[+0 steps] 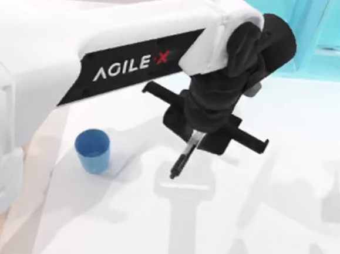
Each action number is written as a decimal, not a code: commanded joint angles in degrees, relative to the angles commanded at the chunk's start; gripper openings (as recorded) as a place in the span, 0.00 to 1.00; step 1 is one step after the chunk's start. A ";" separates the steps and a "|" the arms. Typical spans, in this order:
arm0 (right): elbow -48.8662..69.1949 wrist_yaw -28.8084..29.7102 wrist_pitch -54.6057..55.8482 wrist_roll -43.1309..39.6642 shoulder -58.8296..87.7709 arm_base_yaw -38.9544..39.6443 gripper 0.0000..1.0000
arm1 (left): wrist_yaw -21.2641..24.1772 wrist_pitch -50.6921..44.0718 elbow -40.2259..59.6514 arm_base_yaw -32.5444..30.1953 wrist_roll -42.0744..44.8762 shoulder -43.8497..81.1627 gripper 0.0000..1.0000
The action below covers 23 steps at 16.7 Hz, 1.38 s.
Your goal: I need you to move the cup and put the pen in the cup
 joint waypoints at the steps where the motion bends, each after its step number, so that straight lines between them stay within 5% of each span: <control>1: 0.00 0.00 0.00 0.00 0.00 0.00 1.00 | 0.00 0.00 0.00 0.00 0.00 0.00 0.00; 6: 0.00 0.00 0.00 0.00 0.00 0.00 1.00 | -0.11 1.83 -1.01 0.61 1.11 -0.51 0.00; 10: 0.00 0.00 0.00 0.00 0.00 0.00 1.00 | -0.76 12.22 -8.82 2.55 5.72 -4.83 0.00; 23: 0.00 0.00 0.00 0.00 0.00 0.00 1.00 | -3.16 85.93 -67.64 13.87 22.07 -41.81 0.00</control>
